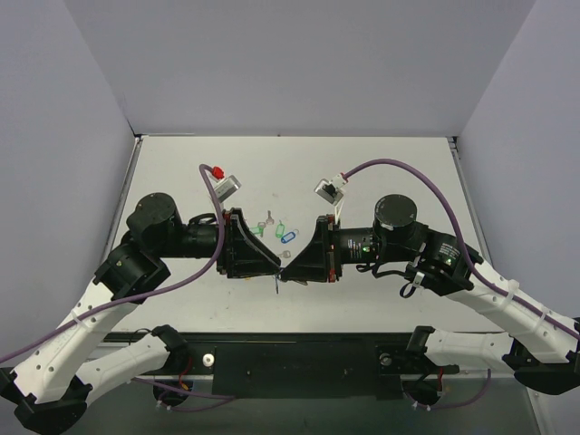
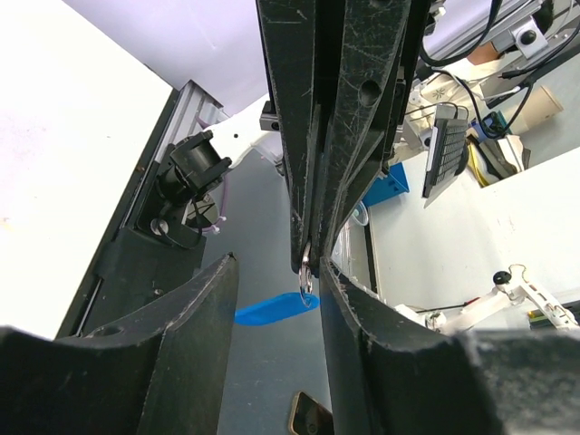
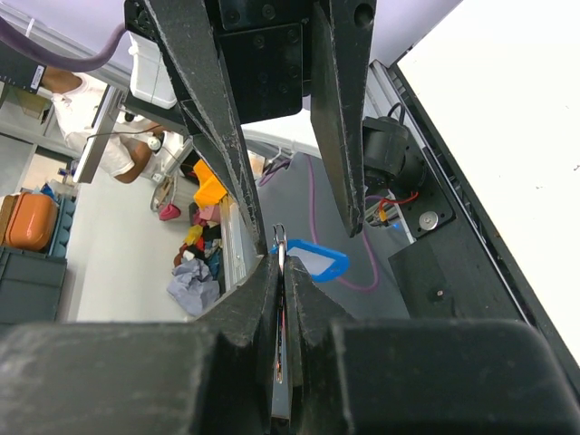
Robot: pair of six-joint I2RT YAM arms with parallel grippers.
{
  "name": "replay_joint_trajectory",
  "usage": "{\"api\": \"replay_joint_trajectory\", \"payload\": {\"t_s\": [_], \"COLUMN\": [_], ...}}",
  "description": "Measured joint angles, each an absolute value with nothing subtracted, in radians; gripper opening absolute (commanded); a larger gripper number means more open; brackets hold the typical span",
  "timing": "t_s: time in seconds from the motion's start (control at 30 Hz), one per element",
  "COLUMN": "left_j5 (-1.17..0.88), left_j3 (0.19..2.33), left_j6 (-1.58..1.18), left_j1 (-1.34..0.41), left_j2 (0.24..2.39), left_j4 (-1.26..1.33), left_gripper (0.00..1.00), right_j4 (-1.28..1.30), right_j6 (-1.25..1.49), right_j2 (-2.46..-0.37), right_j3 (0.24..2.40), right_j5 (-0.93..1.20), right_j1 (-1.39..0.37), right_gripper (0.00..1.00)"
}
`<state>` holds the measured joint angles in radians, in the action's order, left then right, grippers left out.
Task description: Remove the keys from the keyring
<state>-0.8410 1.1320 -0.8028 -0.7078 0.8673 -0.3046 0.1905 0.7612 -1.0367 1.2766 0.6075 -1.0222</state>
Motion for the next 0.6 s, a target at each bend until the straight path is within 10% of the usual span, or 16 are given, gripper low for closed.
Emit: {"api": "replay_joint_trajectory", "payload": {"t_s": [0.3,0.6], "left_j5": [-0.833,-0.837], "left_j3": [1.145,1.156], "left_j6": [-0.781,-0.775], "left_j1": [-0.705,-0.706], "left_j2": [0.864,0.856], "left_j4": [-0.344,-0.352], "left_gripper": [0.41,0.0], "right_j4": [0.19,0.189], "right_j6": [0.761,0.759], "right_j2": [-1.037,-1.037], "right_j3": [1.277,1.272], "right_j5": [0.607,0.597], "right_j1": [-1.022,-1.022], "right_gripper": [0.0,0.0]}}
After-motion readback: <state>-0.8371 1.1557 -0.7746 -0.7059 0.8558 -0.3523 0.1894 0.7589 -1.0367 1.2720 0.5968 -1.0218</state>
